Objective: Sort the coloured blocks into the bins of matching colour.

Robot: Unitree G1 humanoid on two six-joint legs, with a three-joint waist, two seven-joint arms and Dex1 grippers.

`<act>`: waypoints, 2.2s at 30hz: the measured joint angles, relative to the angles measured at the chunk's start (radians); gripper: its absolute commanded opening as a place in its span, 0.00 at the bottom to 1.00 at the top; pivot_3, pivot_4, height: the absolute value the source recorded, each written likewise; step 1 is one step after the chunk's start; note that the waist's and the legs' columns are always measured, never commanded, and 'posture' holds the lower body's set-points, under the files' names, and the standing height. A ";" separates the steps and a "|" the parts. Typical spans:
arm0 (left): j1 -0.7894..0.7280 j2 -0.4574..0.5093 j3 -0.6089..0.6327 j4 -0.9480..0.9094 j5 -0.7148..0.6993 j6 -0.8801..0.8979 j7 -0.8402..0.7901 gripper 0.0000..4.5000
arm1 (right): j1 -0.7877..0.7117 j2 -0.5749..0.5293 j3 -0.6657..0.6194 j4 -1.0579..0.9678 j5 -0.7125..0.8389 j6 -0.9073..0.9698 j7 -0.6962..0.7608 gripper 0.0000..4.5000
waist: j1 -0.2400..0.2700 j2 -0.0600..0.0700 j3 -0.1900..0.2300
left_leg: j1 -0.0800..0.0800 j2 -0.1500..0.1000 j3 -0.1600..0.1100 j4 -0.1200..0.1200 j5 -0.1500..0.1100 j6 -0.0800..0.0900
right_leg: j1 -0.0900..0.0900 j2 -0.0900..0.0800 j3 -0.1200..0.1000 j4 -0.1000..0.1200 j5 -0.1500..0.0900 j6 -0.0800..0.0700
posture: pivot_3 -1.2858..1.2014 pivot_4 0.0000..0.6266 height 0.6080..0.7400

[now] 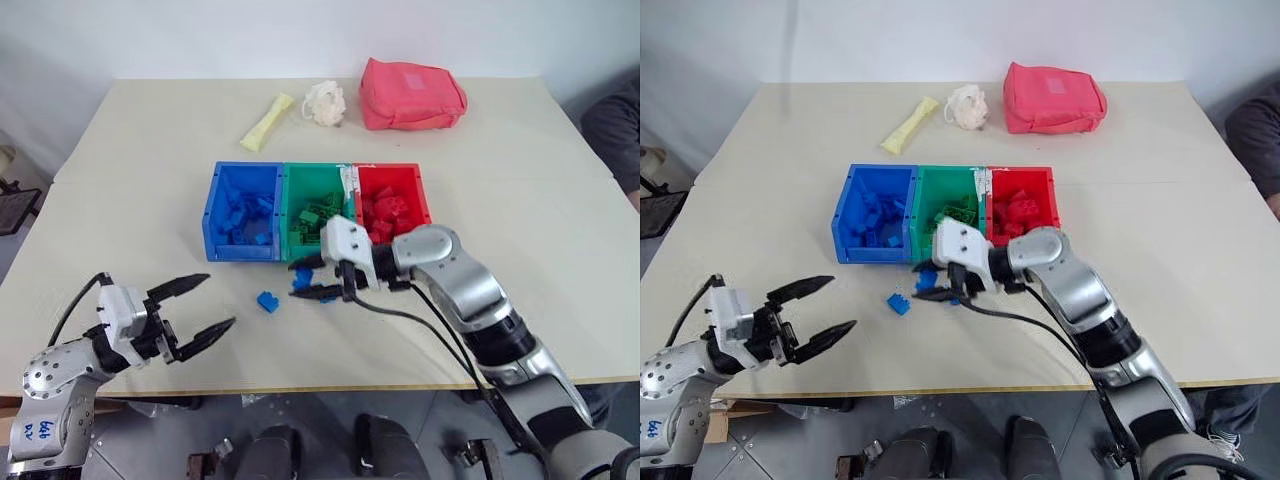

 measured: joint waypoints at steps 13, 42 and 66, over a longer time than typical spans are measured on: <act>0.018 -0.096 0.038 -0.094 -0.028 -0.002 0.164 1.00 | -0.304 0.307 -0.086 0.566 -0.063 -0.248 -0.269 0.44 | -0.024 0.000 0.000 | 0.000 -0.003 -0.001 0.000 0.000 0.000 | -0.005 0.001 0.001 0.009 -0.001 -0.001 | 0.52 0.24 1.00; -0.069 0.058 -0.041 0.044 -0.020 0.009 -0.056 1.00 | 0.072 -0.176 -0.113 0.103 0.030 -0.137 0.152 0.99 | -0.013 0.000 0.000 | -0.001 -0.002 -0.001 0.000 0.000 0.000 | -0.003 0.000 0.000 0.005 -0.001 -0.001 | 0.52 0.24 1.00; -0.134 0.160 -0.137 0.183 0.052 0.000 -0.273 1.00 | 0.359 -0.521 -0.228 -0.060 0.032 -0.101 0.200 0.99 | 0.010 0.000 0.000 | -0.001 0.001 0.001 0.000 0.000 0.000 | 0.001 -0.001 0.000 -0.003 0.000 -0.001 | 0.52 0.24 1.00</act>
